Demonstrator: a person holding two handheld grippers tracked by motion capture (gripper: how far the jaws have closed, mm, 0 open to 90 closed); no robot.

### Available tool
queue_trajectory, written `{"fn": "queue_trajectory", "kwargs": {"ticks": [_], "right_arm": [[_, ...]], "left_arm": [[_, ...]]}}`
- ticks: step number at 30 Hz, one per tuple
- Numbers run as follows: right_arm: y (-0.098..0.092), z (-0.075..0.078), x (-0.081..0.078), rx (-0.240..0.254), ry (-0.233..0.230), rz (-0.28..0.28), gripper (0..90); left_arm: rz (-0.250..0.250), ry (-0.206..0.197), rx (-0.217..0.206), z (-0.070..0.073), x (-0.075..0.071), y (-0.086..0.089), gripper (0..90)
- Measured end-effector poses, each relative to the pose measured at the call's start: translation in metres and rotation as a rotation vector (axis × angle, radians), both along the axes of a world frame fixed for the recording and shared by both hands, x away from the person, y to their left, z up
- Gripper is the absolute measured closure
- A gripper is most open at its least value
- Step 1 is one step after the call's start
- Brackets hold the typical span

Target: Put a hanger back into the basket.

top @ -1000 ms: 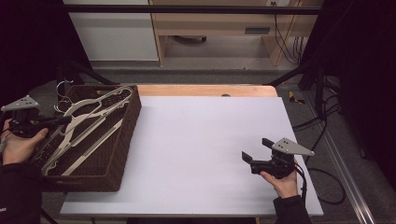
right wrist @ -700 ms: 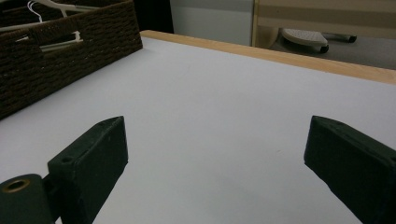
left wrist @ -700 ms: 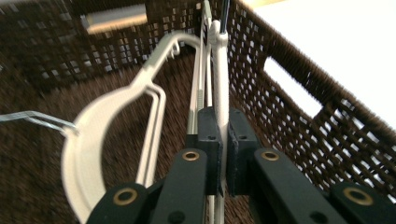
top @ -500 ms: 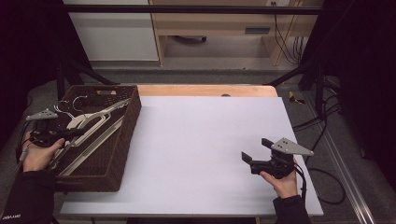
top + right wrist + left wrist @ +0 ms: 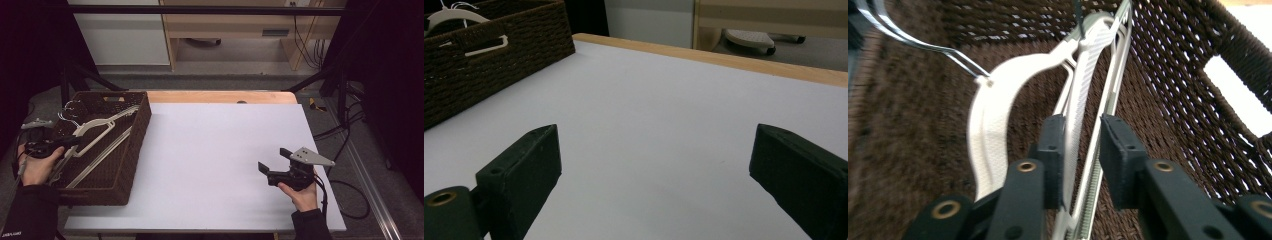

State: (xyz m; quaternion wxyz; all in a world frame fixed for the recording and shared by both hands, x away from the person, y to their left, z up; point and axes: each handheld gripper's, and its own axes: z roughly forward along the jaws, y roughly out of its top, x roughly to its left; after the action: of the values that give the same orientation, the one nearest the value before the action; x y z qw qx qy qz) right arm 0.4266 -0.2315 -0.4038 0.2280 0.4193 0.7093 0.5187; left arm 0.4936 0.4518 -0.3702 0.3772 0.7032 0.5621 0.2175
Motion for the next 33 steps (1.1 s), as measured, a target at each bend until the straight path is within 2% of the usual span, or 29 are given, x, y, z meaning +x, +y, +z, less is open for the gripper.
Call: {"fn": "queue_trajectory", "kwargs": {"ticks": [1, 4, 8, 10, 11, 12, 13, 15, 17, 20, 22, 26, 30, 33], "right_arm": [[0.000, 0.000, 0.000, -0.002, 0.000, 0.000, 6.9], [-0.001, 0.001, -0.001, 0.005, -0.002, -0.004, 7.0], [-0.002, 0.001, 0.000, 0.006, -0.011, -0.007, 7.1], [-0.003, 0.001, -0.001, 0.007, -0.008, -0.011, 7.0], [-0.003, 0.001, -0.001, 0.007, -0.005, -0.013, 7.0], [-0.003, 0.001, -0.001, 0.006, -0.008, -0.013, 7.0], [-0.004, 0.002, -0.002, 0.007, -0.008, -0.015, 6.9], [-0.005, 0.002, -0.002, 0.009, -0.014, -0.016, 6.8], [-0.006, 0.003, -0.003, 0.010, -0.013, -0.016, 6.7], [-0.008, 0.003, -0.003, 0.013, -0.014, -0.022, 6.7], [-0.009, 0.003, -0.004, 0.017, -0.010, -0.028, 6.7], [-0.012, 0.004, -0.005, 0.015, -0.020, -0.024, 6.5], [-0.014, 0.004, -0.006, 0.018, -0.030, -0.025, 6.4], [-0.015, 0.005, -0.007, 0.023, -0.025, -0.029, 6.5]], "left_arm": [[0.009, -0.017, -0.002, 0.002, -0.004, 0.000, 65.5], [0.005, -0.074, -0.043, 0.008, -0.015, -0.002, 60.2], [-0.022, -0.157, -0.091, 0.019, -0.033, -0.013, 54.2], [-0.043, -0.203, -0.130, 0.022, -0.041, -0.021, 49.6], [-0.054, -0.223, -0.136, 0.023, -0.045, -0.026, 46.9], [-0.054, -0.223, -0.136, 0.023, -0.045, -0.026, 43.2], [-0.082, -0.260, -0.139, 0.024, -0.052, -0.038, 40.5], [-0.106, -0.292, -0.151, 0.024, -0.057, -0.052, 35.1], [-0.152, -0.305, -0.149, 0.024, -0.061, -0.064, 28.9], [-0.186, -0.315, -0.136, 0.021, -0.065, -0.086, 12.8], [-0.209, -0.310, -0.134, 0.018, -0.066, -0.100, 8.3], [-0.269, -0.324, -0.135, 0.012, -0.069, -0.121, 5.9], [-0.335, -0.355, -0.141, 0.011, -0.075, -0.134, 5.4], [-0.377, -0.361, -0.136, 0.009, -0.080, -0.143, 5.4]]}}
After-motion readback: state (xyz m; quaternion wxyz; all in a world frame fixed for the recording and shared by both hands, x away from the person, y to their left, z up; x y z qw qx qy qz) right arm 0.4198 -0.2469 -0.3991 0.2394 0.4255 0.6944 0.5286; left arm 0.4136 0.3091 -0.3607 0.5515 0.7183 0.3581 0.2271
